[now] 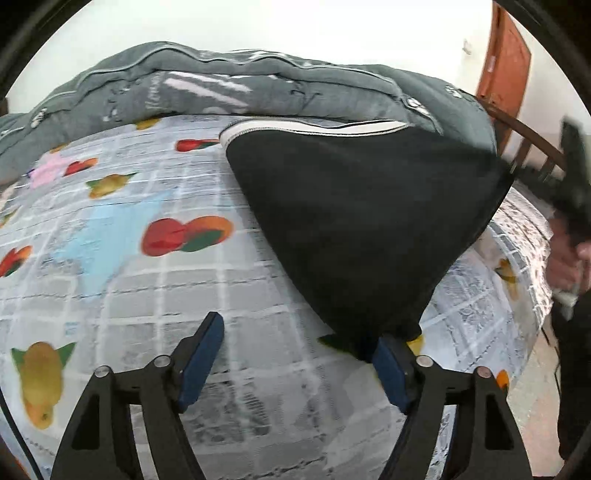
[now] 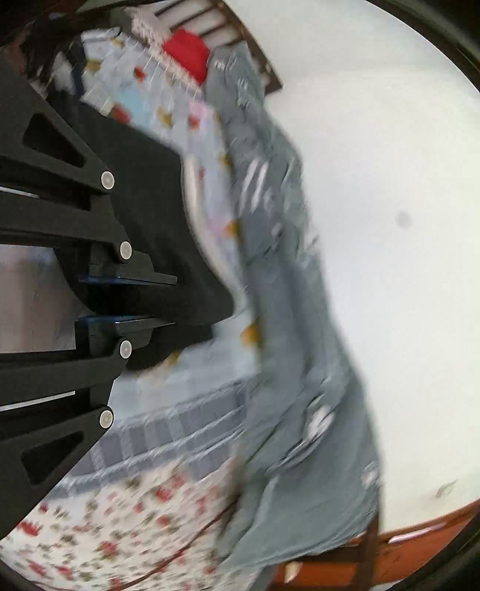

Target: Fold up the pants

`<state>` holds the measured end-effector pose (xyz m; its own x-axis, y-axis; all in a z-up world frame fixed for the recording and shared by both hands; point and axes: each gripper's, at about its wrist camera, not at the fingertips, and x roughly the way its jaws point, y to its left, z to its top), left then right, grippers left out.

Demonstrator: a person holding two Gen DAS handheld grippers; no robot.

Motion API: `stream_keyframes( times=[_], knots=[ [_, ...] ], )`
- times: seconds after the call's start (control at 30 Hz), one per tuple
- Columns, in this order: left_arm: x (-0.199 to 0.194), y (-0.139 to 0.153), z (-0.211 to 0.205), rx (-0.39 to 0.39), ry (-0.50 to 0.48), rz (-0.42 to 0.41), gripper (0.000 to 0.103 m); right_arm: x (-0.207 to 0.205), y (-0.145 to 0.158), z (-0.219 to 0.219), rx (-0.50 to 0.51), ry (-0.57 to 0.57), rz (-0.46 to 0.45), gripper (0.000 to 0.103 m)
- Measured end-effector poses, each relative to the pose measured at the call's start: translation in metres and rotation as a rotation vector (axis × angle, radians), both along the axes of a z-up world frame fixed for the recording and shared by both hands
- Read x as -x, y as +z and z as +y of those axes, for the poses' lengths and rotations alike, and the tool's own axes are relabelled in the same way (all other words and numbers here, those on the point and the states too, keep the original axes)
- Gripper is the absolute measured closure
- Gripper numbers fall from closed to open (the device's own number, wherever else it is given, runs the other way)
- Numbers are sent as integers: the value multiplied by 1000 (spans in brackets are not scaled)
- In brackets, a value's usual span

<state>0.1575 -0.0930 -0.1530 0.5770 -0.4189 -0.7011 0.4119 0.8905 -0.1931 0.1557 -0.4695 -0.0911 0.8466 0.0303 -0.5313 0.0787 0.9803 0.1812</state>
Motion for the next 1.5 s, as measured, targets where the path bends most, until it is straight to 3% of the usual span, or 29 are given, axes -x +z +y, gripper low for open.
stream_keyframes(
  times=[0.1,0.17,0.4,0.6,0.8,0.93,1.0,1.07,1.13,1.27,1.5],
  knots=[
    [1,-2,-4,-9,0,-3,24,-6,-54,-19,3,-34,159,88],
    [2,-2,-1,4,-4,6,25,-4,-69,-18,36,-49,190,83],
    [30,8,27,100,-42,-11,26,-2,-32,-12,135,-64,114,69],
    [3,18,22,169,-16,22,27,-28,-26,-20,64,-61,122,56],
    [-49,-5,-7,320,-18,213,32,-54,-49,-32,-48,-46,220,46],
    [-72,-17,-12,424,22,268,40,-58,-60,-31,-84,1,275,46],
    [-85,-21,-12,438,61,306,59,-60,-64,-27,-107,32,302,53],
    [-93,-25,-8,463,74,332,80,-60,-64,-17,-69,34,315,56],
    [-93,-21,2,488,73,296,87,-59,-60,-5,-31,30,317,60],
    [-89,-4,29,423,79,211,88,-54,-56,22,-21,70,330,66],
    [-85,3,128,379,139,173,88,-43,-57,108,-51,261,314,68]
  ],
)
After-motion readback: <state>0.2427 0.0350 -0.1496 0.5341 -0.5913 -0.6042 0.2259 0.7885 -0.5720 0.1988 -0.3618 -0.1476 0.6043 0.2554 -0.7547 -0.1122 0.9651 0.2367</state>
